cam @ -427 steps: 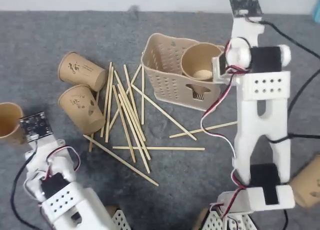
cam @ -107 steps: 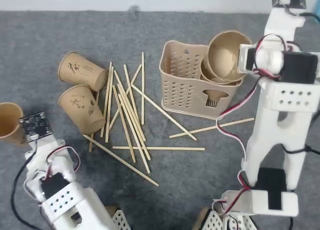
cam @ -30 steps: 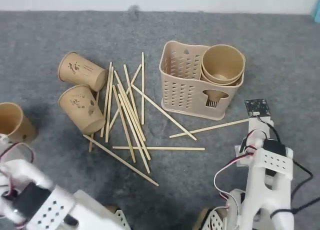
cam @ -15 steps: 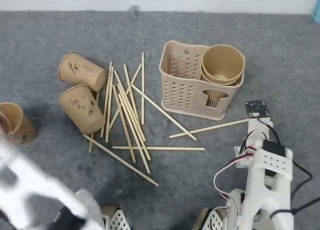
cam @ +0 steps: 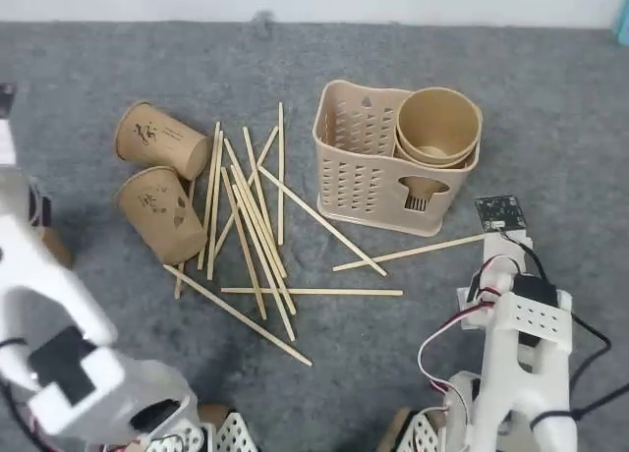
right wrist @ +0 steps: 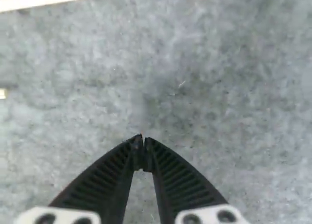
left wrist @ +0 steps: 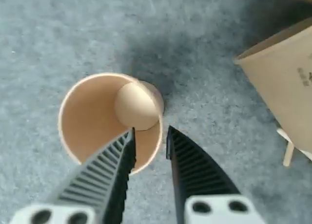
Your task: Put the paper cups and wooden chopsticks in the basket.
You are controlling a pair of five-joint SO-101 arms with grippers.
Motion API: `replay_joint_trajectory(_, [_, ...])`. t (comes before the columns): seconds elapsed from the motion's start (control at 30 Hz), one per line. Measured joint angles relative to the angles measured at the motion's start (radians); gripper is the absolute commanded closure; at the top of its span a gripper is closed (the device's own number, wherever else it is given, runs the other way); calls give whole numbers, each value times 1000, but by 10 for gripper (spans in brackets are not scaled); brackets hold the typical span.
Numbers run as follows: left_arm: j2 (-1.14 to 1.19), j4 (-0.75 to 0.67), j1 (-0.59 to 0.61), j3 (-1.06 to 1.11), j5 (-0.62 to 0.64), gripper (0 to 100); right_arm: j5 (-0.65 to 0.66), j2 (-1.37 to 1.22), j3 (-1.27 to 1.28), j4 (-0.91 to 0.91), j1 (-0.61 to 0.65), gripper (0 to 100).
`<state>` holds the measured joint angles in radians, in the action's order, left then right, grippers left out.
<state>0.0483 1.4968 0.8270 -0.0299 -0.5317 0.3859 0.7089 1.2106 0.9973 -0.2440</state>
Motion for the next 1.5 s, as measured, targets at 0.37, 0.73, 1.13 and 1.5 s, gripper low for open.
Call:
replay_joint_trajectory(0.37, [187,-68,-5,-5,-5,969,0,0,0,0,2,991])
replay_joint_trajectory(0.73, [40,-26,-6,-5,-3,988,0,0,0,0,0,991])
replay_joint_trajectory(1.13, [-463,112,-195,-26,64,988,0,0,0,0,2,991])
replay_joint_trajectory(1.5, [-617,114,-632,-399,537,988,0,0,0,0,0,991])
